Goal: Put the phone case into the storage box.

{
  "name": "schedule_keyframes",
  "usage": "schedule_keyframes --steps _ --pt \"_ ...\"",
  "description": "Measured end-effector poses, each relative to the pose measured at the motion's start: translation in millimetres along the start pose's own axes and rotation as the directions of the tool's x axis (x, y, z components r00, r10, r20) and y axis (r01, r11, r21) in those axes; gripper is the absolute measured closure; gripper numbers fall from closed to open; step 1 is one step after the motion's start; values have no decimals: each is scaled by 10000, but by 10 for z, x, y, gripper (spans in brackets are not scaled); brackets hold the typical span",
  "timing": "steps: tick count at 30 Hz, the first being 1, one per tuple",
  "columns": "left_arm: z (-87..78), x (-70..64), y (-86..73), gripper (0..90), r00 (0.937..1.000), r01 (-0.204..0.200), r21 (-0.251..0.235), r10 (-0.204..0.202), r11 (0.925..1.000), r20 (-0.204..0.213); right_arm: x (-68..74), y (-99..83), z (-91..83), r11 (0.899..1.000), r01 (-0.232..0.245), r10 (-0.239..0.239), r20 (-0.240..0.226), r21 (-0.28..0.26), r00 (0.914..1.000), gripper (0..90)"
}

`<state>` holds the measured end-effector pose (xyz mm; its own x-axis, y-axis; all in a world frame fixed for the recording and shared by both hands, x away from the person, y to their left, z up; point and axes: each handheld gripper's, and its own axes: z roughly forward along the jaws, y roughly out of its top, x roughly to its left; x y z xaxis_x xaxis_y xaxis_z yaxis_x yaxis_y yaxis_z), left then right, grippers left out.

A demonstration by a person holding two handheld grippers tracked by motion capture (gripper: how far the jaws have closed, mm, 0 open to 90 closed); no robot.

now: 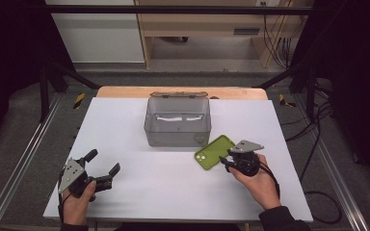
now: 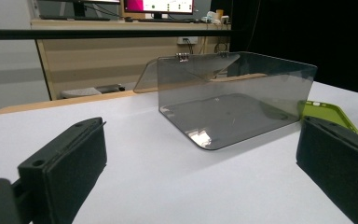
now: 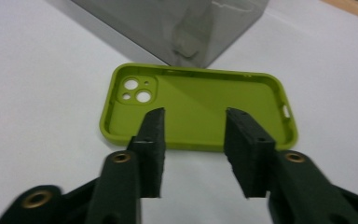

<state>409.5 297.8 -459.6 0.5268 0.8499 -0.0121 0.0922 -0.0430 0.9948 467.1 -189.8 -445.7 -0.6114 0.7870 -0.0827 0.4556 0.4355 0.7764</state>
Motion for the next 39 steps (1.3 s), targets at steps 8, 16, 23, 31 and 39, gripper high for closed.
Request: schedule_keyframes --steps 8,16,23,31,39 --pt "4 -8 -1 17 10000 2 32 -2 10000 43 67 78 226 9971 413 -397 -256 635 9989 830" --pt "23 -10 -1 21 10000 -34 84 33 10000 77 93 83 404 9958 431 -399 -400 810 9984 894" --pt "23 -14 1 21 9999 -62 86 61 9999 87 151 95 528 9929 627 -575 -534 1015 9969 899" --pt "38 -30 -2 22 9998 -104 175 100 9998 197 220 130 598 9946 394 -306 -915 960 9953 900" --pt "34 -28 -1 24 9998 -102 165 99 9998 170 376 156 604 9926 733 -574 -1589 965 9856 900"
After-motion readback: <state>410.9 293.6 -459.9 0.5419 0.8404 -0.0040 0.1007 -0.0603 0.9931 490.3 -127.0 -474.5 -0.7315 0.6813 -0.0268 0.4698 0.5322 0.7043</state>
